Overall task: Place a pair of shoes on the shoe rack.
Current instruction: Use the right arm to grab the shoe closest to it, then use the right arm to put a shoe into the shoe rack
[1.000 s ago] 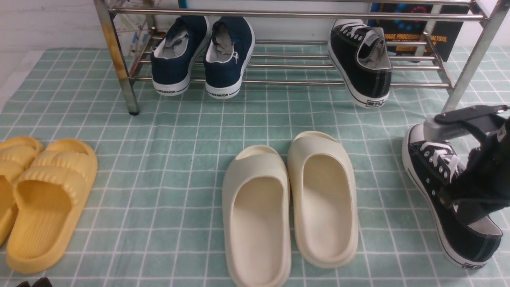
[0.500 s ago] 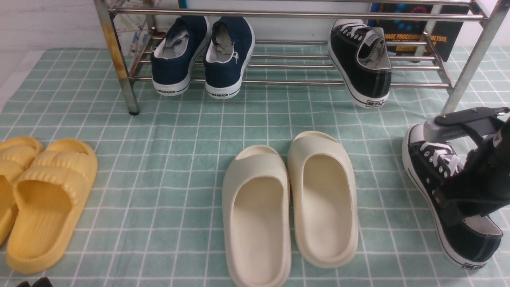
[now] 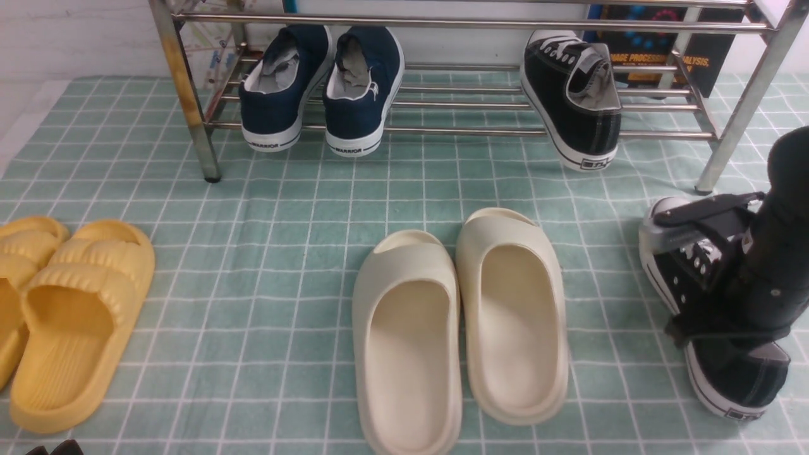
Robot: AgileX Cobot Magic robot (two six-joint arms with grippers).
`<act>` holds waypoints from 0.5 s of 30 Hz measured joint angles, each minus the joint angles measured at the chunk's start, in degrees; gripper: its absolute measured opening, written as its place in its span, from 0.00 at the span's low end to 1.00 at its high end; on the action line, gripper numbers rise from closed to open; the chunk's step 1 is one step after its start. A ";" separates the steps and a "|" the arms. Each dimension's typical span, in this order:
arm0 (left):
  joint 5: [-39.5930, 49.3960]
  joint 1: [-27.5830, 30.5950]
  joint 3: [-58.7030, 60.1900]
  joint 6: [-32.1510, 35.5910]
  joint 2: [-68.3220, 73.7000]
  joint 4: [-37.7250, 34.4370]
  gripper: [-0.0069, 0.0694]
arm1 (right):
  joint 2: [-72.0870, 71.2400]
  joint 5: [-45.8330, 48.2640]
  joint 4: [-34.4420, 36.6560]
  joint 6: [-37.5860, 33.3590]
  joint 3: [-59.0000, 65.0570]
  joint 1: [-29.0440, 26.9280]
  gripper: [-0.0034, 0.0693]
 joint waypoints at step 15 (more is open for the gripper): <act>0.00 0.00 0.00 0.00 0.00 0.00 0.39 | 4.84 5.99 -2.44 -1.59 -27.55 -3.93 0.07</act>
